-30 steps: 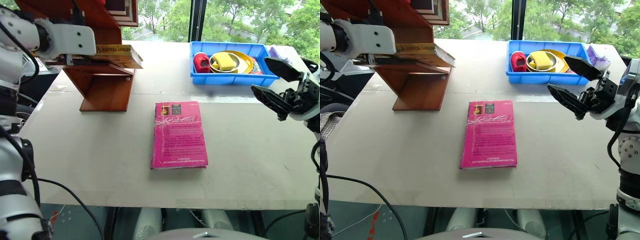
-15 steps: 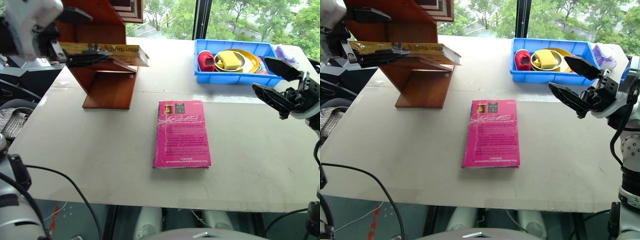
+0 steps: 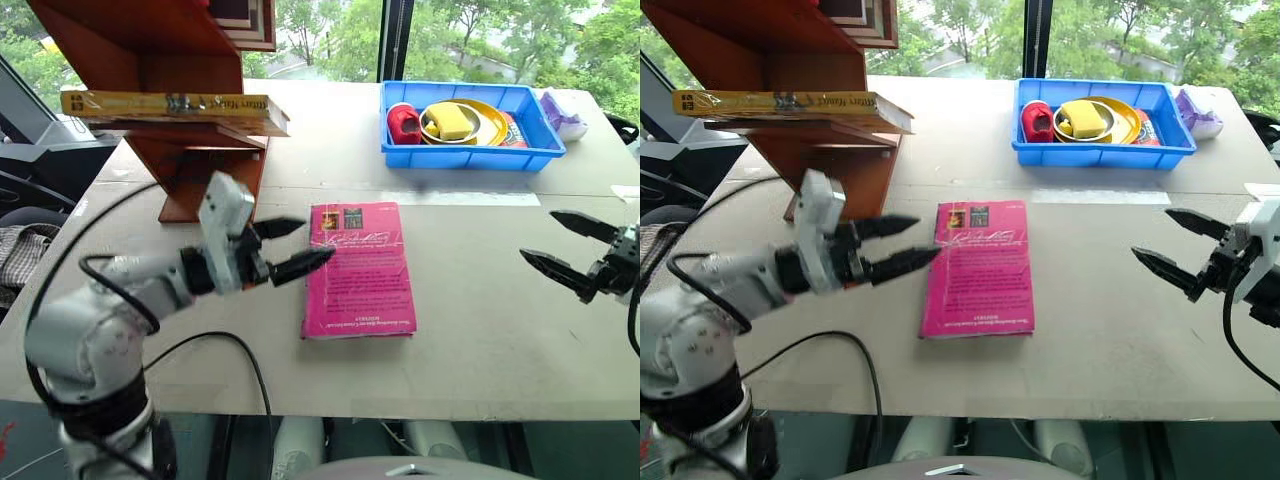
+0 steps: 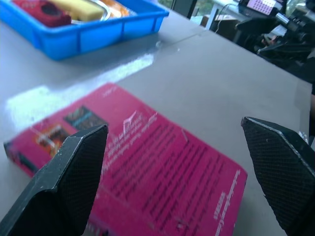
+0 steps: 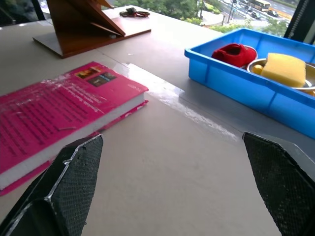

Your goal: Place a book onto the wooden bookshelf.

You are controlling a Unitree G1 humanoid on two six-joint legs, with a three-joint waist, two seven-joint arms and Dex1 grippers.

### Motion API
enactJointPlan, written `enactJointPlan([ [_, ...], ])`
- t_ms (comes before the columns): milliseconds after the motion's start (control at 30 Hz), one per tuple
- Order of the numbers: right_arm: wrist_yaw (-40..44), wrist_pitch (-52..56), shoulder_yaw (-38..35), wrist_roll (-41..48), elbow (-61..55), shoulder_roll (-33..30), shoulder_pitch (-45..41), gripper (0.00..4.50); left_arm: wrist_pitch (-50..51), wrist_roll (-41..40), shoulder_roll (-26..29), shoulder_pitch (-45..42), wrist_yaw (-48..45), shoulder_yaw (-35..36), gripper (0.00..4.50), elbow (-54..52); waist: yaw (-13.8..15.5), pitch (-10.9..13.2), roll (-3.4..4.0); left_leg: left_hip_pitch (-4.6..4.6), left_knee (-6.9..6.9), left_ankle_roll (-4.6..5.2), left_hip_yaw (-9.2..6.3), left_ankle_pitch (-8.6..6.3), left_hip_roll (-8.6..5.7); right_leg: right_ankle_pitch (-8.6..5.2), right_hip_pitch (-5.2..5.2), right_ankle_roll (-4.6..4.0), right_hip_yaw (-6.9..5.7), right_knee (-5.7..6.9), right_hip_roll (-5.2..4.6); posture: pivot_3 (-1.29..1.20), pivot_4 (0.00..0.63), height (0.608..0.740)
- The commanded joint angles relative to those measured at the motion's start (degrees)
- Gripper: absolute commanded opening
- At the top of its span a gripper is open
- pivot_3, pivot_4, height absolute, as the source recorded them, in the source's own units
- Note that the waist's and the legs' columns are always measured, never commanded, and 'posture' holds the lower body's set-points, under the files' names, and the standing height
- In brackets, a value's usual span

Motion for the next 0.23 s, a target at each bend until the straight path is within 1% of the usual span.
enactJointPlan([
  [33,-0.39,-2.56,-4.36,-2.89,-2.02,-1.10,3.52,4.50,-11.59,6.06,4.40,6.80,-1.96,-0.85,4.47,0.41,0.32,0.00,0.00,0.01,0.01,0.00,0.02,0.00,-0.01,0.00,0.01,0.00,0.00,-0.01,0.00,0.00,0.150,0.740],
  [100,-1.49,-4.44,-5.64,-5.31,-0.58,-0.46,5.71,4.50,-15.85,7.77,5.57,10.13,-2.41,-0.84,4.47,2.99,0.87,-0.02,0.02,0.10,0.01,0.00,0.11,0.00,-0.05,0.00,0.06,0.00,-0.04,-0.04,-0.01,0.00,0.150,0.740],
  [133,-1.71,-5.55,-6.00,-6.35,0.16,0.17,7.11,4.50,-18.25,8.67,6.23,11.44,-2.93,-0.94,4.47,4.33,1.13,0.00,0.00,0.27,0.01,0.00,0.18,0.00,-0.06,-0.03,0.23,-0.04,-0.03,-0.07,-0.02,0.00,0.150,0.740],
  [167,-2.06,-5.98,-6.10,-6.76,0.07,1.08,8.44,4.50,-19.95,9.22,6.74,12.39,-3.28,-0.88,4.47,5.72,1.31,-0.02,-0.02,0.67,0.00,0.01,0.21,-0.02,-0.06,-0.15,0.62,-0.19,-0.03,-0.14,-0.05,0.00,0.150,0.740],
  [233,-1.74,-7.27,-6.38,-7.42,0.25,2.57,11.17,4.50,-22.43,10.39,7.00,14.75,-3.13,-1.15,4.47,7.43,1.35,-0.02,-0.03,0.86,-0.01,0.02,0.15,-0.03,-0.04,-0.26,0.89,-0.03,-0.10,-0.32,-0.09,0.00,0.150,0.740],
])
